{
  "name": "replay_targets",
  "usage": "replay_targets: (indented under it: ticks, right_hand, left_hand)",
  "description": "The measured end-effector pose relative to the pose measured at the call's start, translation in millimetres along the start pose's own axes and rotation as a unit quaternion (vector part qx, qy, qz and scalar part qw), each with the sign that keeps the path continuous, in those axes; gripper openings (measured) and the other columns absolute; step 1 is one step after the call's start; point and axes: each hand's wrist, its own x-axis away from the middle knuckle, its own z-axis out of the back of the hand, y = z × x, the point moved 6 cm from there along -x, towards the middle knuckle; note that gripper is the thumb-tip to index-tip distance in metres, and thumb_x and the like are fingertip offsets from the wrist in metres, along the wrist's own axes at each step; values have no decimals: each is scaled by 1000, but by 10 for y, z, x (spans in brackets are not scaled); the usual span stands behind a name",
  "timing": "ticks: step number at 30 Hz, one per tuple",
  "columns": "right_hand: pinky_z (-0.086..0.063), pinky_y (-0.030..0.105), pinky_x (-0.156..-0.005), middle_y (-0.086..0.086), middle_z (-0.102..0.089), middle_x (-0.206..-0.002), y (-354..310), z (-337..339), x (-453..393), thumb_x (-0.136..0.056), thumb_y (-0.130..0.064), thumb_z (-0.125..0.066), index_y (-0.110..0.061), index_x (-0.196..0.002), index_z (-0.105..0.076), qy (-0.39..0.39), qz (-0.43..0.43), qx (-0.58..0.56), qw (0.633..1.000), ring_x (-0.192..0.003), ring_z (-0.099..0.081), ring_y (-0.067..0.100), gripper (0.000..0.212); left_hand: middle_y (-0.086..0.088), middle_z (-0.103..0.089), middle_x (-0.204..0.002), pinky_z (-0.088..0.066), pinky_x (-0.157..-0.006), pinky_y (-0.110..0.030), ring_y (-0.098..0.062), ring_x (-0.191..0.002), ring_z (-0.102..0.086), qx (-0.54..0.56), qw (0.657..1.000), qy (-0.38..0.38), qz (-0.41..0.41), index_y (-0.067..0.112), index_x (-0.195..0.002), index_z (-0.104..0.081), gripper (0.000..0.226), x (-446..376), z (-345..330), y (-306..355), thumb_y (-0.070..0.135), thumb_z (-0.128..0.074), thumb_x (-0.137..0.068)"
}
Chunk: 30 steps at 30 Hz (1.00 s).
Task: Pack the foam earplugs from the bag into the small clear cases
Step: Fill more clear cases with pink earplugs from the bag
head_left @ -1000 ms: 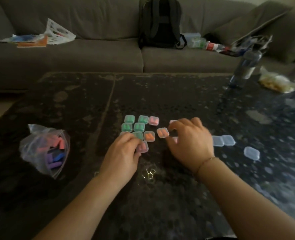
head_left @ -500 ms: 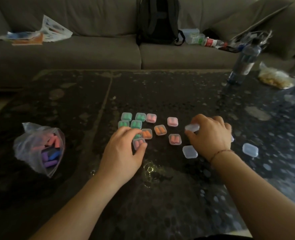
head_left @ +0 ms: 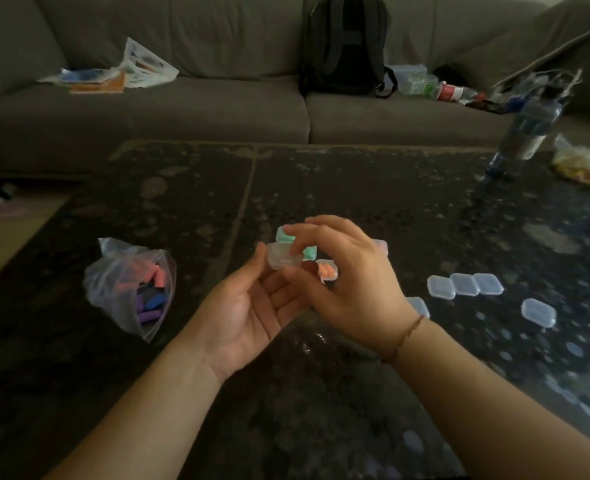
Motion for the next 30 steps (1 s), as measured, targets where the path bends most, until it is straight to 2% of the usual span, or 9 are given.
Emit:
replay_targets:
  ticks: [3, 5, 10, 16, 20, 24, 28, 30]
  right_hand:
    - [-52, 31, -81, -8, -67, -114, -113, -66, -44, -88, -35, -65, -19, -95, -67, 49, 26, 40, 998, -109, -57, 10, 17]
    - [-54, 32, -77, -8, -68, -109, -184, -134, -75, -89, -33, -63, -18, -92, -69, 53, 31, 51, 997, -103, -60, 10, 17]
    - [-55, 35, -68, -5, -71, -100, -408, -360, -141, -90, -29, -62, -17, -90, -71, 19, 97, 80, 992, -90, -66, 14, 15]
    - [-55, 36, -61, -4, -73, -89, -599, -540, -198, -85, -25, -68, -17, -81, -72, 46, 135, 91, 986, -78, -69, 14, 10]
    - [-55, 38, -61, -5, -73, -85, -665, -651, -209, -84, -26, -68, -17, -81, -72, 52, 124, 98, 986, -76, -70, 14, 10]
    - [-55, 37, -61, -6, -72, -85, -696, -711, -202, -84, -28, -67, -18, -81, -72, 32, 123, 96, 987, -75, -69, 13, 11]
    - [-55, 30, -60, -8, -68, -86, -658, -664, -214, -90, -33, -61, -18, -87, -68, 43, 86, 43, 994, -72, -65, 8, 16]
    - [-55, 30, -59, -9, -66, -84, -597, -630, -233, -92, -35, -57, -19, -91, -65, 68, 45, 13, 997, -71, -64, 7, 18]
  left_hand:
    - [-19, -75, -115, -64, -76, -36, -27, -100, -76, 29, 999, 9, -17, 5, -113, -75, 42, 67, 123, 111, 35, -52, -94]
    - [-19, -75, -112, -63, -75, -36, -25, -98, -76, 35, 999, 12, -33, 4, -118, -69, 42, 114, 198, 191, 34, -54, -91]
    - [-19, -74, -114, -63, -79, -36, -26, -102, -75, 25, 998, 28, -49, 4, -112, -70, 37, 249, 428, 332, 33, -55, -93]
    - [-18, -76, -105, -64, -82, -36, -23, -92, -76, 44, 995, 59, -70, 4, -95, -79, 39, 401, 609, 414, 27, -48, -101]
    - [-19, -75, -111, -63, -78, -34, -25, -98, -76, 38, 995, 68, -70, 3, -113, -68, 37, 479, 675, 464, 30, -52, -95]
    - [-19, -74, -117, -62, -82, -36, -26, -105, -74, 31, 995, 72, -64, 3, -123, -64, 42, 506, 744, 456, 32, -49, -98]
    - [-15, -75, -117, -57, -91, -38, -23, -104, -74, -28, 997, 47, -52, 8, -115, -71, 36, 535, 718, 446, 31, -47, -100]
    - [-13, -75, -112, -56, -88, -36, -20, -99, -73, -64, 997, 26, -26, 10, -114, -72, 36, 555, 706, 408, 32, -50, -96]
